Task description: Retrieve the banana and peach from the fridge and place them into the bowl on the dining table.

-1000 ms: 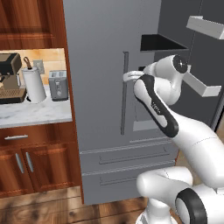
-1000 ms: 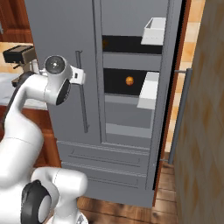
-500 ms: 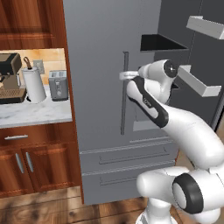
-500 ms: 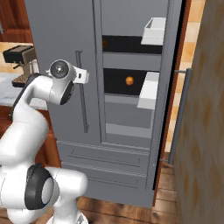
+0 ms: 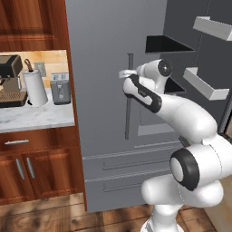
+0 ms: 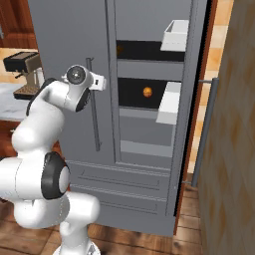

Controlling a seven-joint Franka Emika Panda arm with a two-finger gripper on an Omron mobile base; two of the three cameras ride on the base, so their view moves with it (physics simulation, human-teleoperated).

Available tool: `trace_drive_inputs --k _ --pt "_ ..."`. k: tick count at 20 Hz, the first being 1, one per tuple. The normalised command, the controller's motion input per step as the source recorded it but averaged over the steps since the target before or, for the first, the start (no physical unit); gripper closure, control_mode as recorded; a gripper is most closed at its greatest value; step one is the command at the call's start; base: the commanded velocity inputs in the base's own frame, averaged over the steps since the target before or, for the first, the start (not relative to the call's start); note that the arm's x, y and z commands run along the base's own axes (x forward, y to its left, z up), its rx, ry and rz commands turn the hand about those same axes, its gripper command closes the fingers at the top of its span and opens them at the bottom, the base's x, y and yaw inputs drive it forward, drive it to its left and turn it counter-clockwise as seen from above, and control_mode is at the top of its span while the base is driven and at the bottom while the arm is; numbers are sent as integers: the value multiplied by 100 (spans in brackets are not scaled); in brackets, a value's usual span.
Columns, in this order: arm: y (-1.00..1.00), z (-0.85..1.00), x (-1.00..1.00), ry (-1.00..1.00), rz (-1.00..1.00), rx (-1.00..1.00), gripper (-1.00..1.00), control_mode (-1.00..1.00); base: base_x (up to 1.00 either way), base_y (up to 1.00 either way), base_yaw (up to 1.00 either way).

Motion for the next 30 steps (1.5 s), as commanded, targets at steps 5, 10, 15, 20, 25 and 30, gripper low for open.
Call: trace_drive_inputs --k 5,10,15,20,25,30 --pt "0 -12 65 0 -1 0 -100 -100 0 0 0" --pt "0 -15 68 0 0 0 -100 -100 0 0 0" --pt "0 -18 63 0 -1 0 -100 -100 0 0 0" --pt "0 2 34 7 -1 0 100 -100 0 0 0" --pt "0 39 -79 9 0 0 100 -100 0 0 0" --pt "14 43 -100 5 0 -1 100 -100 0 0 0"
